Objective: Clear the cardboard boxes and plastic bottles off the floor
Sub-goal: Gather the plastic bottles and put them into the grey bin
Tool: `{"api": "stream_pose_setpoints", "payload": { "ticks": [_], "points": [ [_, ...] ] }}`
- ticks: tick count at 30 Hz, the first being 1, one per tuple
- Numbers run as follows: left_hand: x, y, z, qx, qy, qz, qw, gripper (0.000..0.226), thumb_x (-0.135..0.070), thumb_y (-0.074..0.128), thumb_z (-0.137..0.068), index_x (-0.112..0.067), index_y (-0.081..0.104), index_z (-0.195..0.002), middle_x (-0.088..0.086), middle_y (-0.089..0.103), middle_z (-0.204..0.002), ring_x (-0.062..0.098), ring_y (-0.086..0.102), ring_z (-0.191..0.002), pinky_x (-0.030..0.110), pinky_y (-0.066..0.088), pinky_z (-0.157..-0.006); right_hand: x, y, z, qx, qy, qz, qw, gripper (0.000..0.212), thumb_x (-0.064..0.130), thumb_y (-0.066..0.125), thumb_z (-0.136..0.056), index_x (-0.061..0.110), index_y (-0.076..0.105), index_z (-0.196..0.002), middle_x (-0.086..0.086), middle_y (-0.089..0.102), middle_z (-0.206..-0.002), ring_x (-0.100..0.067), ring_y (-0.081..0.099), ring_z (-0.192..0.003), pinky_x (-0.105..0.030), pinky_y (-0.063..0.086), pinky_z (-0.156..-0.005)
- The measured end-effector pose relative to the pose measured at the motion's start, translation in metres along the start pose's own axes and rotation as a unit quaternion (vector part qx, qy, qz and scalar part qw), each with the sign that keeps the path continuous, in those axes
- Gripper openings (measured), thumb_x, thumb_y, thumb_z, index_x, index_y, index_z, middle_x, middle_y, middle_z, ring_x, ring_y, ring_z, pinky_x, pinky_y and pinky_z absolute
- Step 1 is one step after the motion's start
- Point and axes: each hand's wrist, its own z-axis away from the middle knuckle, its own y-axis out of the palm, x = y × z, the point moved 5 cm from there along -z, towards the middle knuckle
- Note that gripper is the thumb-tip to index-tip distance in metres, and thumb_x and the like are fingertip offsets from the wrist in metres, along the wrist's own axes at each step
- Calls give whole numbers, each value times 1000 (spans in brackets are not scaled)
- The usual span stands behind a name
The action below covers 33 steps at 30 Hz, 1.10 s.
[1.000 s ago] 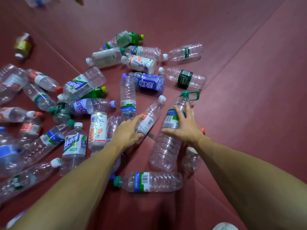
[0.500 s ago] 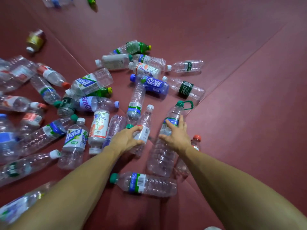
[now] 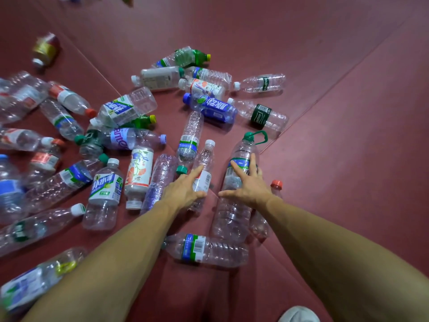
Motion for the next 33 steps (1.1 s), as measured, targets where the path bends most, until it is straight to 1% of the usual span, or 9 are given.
{"api": "stream_pose_setpoints", "payload": {
  "ticks": [5,10,13,16,20,23,25,29,33],
  "points": [
    [1,-1,-3,2,-7,31,999,85,-51,72,-84,-54,19,-150,9,49,-144,35,54,-124,48,44,-103,2,2,-2,-4,1,-4,1000,108,68,76,-72,50,9,-156,6,-38,-158,-38,-11,-152,-56,29,-115],
    [1,-2,-3,11,-1,58,998,84,-45,74,-85,-51,22,-151,8,52,-143,33,57,-121,41,44,-102,-3,2,-1,-31,1,-24,999,102,65,77,-72,52,17,-154,13,-33,-160,-34,4,-153,-51,32,-117],
    [0,1,-1,20,1,49,999,85,-48,73,-86,-54,18,-151,12,50,-138,36,56,-121,45,43,-105,-5,1,-1,-33,0,-21,999,102,64,77,-72,53,17,-154,13,-33,-160,-34,9,-153,-49,33,-116],
    [1,4,2,29,1,47,998,86,-51,72,-86,-56,15,-151,14,48,-134,38,56,-118,50,42,-105,-4,4,-3,-26,-1,-19,999,106,62,78,-72,51,13,-155,9,-36,-159,-38,6,-153,-52,30,-117],
    [-3,2,4,35,5,33,999,91,-49,69,-89,-56,4,-153,14,49,-135,38,56,-119,49,42,-106,-5,2,-2,-30,5,-44,999,113,59,83,-70,48,10,-156,-3,-40,-157,-39,11,-151,-52,30,-118],
    [-6,1,3,37,-4,23,999,92,-50,68,-89,-57,2,-153,15,49,-133,40,54,-121,47,41,-107,-7,0,-2,-15,4,-34,999,119,66,82,-66,50,5,-155,-4,-40,-157,-40,14,-150,-52,31,-117],
    [-5,1,4,37,-12,40,998,91,-50,70,-88,-58,5,-151,15,49,-130,39,54,-119,46,40,-107,-6,1,-3,-8,8,-35,999,119,68,81,-65,52,3,-155,-3,-39,-158,-41,21,-148,-50,33,-116],
    [2,4,6,35,-19,80,996,92,-51,75,-82,-62,12,-148,11,58,-126,33,60,-112,44,45,-103,-2,-1,-5,-23,4,-57,998,112,49,86,-69,50,14,-155,1,-34,-160,-38,34,-143,-45,38,-113],
    [-2,4,11,20,-30,122,992,89,-40,75,-86,-51,18,-153,13,59,-133,30,60,-110,35,44,-99,5,-10,-14,-13,-51,-17,998,109,38,85,-69,50,18,-154,5,-31,-162,-36,35,-143,-46,42,-110]
  ]
}}
